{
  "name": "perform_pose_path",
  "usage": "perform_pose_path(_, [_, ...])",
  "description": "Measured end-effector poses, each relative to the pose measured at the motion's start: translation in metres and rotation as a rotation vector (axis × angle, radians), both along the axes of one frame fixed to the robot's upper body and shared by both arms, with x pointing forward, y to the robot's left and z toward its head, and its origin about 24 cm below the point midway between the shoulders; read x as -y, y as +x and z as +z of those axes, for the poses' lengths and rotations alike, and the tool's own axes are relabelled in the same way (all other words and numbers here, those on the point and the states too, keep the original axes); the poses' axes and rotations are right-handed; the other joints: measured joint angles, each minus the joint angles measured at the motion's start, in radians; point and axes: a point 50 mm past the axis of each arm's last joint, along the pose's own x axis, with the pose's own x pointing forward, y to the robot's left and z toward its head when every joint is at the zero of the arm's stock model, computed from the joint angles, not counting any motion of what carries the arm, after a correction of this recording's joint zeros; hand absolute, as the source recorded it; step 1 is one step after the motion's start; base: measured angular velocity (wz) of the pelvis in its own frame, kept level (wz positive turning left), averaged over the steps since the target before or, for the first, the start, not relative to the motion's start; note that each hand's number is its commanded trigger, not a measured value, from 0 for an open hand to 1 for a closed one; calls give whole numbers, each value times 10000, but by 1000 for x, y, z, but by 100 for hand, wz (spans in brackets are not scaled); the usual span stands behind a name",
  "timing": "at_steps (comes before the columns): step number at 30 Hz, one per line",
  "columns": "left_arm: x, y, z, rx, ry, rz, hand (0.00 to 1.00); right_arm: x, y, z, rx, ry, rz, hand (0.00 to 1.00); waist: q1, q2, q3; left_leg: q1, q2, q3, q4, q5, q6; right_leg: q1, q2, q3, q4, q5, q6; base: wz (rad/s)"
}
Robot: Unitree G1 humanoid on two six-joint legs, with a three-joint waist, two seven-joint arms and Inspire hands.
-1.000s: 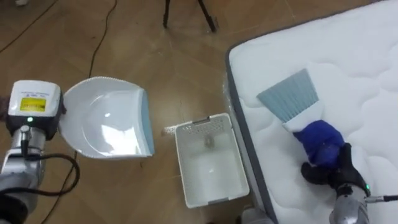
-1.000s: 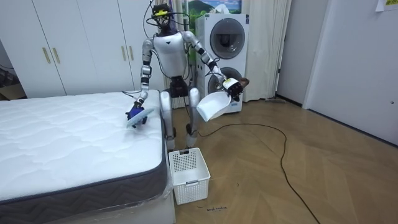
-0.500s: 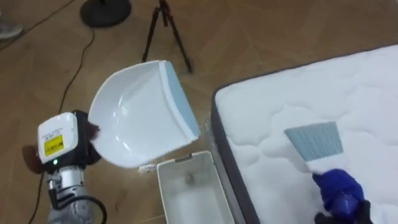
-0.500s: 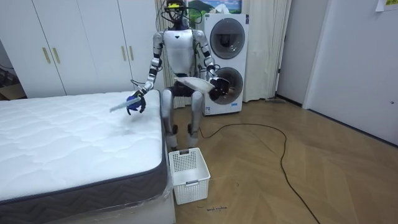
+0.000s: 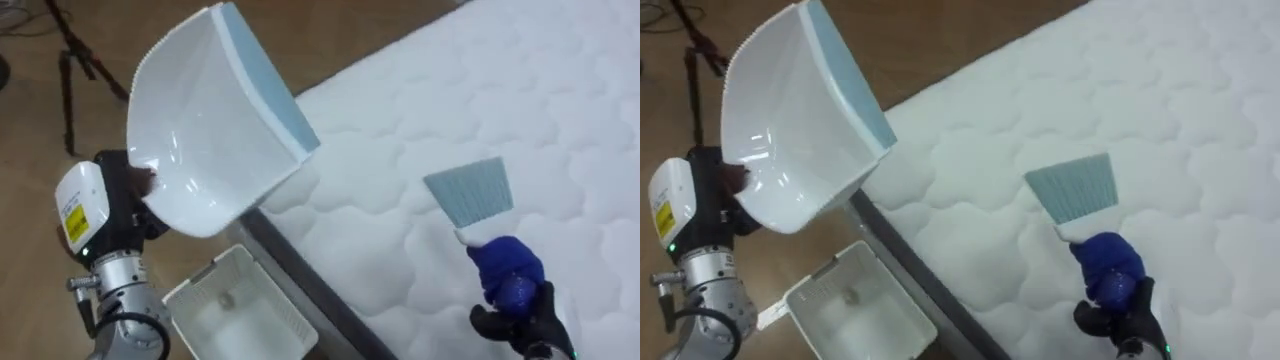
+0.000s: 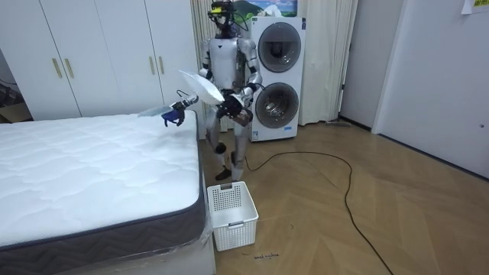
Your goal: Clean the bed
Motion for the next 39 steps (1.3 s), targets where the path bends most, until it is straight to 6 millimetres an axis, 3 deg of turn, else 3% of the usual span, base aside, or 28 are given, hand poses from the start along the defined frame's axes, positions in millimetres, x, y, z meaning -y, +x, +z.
perform_pose_path(2, [3,1,0,-115,-146,-231,100,-3,0,-1,-109,51,349,0,-131,41,-19,-376,228,-603,419,36,-69,-176,181,65,-318,-91,67,-83])
perform_pose_path(4, [7,2,2,-40,-412,-456,100,-3,0,-1,-163,89,527,0,-503,109,-31,-612,465,-790,611,106,-178,-366,379,53,-294,-81,-3,-33])
perform_pose_path(7, [16,2,-1,-220,-703,-1064,100,-4,-7,-5,-440,317,710,0,-852,126,-31,-574,834,-628,687,309,-317,-535,679,312,-274,-16,-306,-29])
perform_pose_path(10, [28,1,-6,-519,-1239,-1592,100,-4,-12,-6,-521,541,842,0,-1075,361,-25,-536,1337,-506,966,408,-444,-467,1062,396,-442,65,-608,-24])
perform_pose_path(12, [35,0,-10,-792,-1572,-1901,100,-4,-15,-7,-572,594,897,0,-1165,501,-17,-424,1465,-434,968,549,-543,-507,1098,525,-414,-5,-727,-34])
perform_pose_path(14, [39,-2,-14,-1092,-2039,-2092,100,-4,-16,-7,-559,602,922,0,-1170,653,-59,-323,1418,-624,810,744,-644,-644,1191,856,-395,-16,-832,-58])
perform_pose_path(16, [41,-6,-21,-1534,-2260,-2339,100,-6,-17,-8,-603,739,1162,0,-1156,724,-58,-219,1149,-1816,487,974,-909,-768,1297,1257,-325,73,-945,-67])
perform_pose_path(17, [41,-8,-22,-1655,-2294,-2408,100,-6,-17,-8,-641,793,1225,0,-1150,739,-68,-157,1059,-2082,399,1020,-984,-793,1336,1410,-297,55,-974,-76])
perform_pose_path(19, [40,-20,-32,-2179,-2408,-2551,100,-6,-18,-9,-776,940,1455,0,-1049,739,-68,8,661,-3892,54,1171,-1294,-947,1599,2179,-244,99,-1145,-96])
perform_pose_path(20, [40,-23,-34,-2340,-2447,-2576,100,-7,-18,-10,-804,986,1493,0,-998,735,-67,40,597,-4353,8,1191,-1377,-997,1693,2406,-230,115,-1195,-119])
perform_pose_path(22, [38,-39,-49,-3191,-2622,-2645,100,-7,-21,-11,-942,1117,1569,0,-802,730,-58,313,349,-6231,-168,1185,-1508,-1049,2156,3500,-242,264,-1434,-126])
perform_pose_path(23, [38,-43,-53,-3411,-2666,-2629,100,-7,-23,-11,-996,1159,1592,0,-758,746,-68,387,320,-6597,-190,1159,-1570,-1054,2267,3743,-246,274,-1452,-118])
perform_pose_path(24, [37,-50,-58,-3728,-2748,-2644,100,-7,-26,-13,-1100,1242,1607,0,-683,781,-86,528,291,-7306,-189,1076,-1706,-1068,2464,4224,-240,290,-1480,-110])
perform_pose_path(25, [37,-54,-61,-3928,-2806,-2667,100,-7,-31,-14,-1224,1303,1601,0,-600,800,-99,635,288,-7623,-177,1026,-1785,-1105,2591,4566,-239,309,-1513,-114])
perform_pose_path(26, [37,-58,-62,-4032,-2834,-2627,56,-6,-36,-15,-1328,1342,1582,0,-588,825,-113,749,306,-7683,-219,981,-1853,-1094,2674,4808,-232,322,-1534,-84])
perform_pose_path(27, [37,-59,-63,-4072,-2839,-2614,0,-6,-38,-16,-1389,1351,1558,0,-595,824,-112,820,306,-7684,-261,975,-1861,-1084,2684,4873,-225,328,-1545,-63])
perform_pose_path(30, [33,-66,-73,-4496,-2815,-2521,0,-5,-48,-21,-1768,1413,1434,0,-629,823,-112,1293,322,-7505,-729,974,-1864,-1016,2776,5213,-212,334,-1556,-43])
perform_pose_path(35, [20,-80,-89,-5641,-1960,-2309,0,-1,-57,-27,-2330,1556,1328,0,-779,692,-27,1599,335,-7490,-1115,953,-1898,-852,2780,5131,-320,331,-1553,-10])
perform_pose_path(36, [18,-81,-91,-5854,-1393,-2433,0,3,-61,-30,-2620,1641,1226,0,-926,686,-23,1601,352,-7492,-1163,916,-1956,-805,2764,5018,-421,332,-1551,24])
perform_pose_path(39, [13,-87,-101,-6503,-630,-2488,0,10,-81,-40,-3558,2010,597,0,-879,718,5,1791,352,-7486,-1299,852,-2042,-681,2751,4986,-451,308,-1509,6])
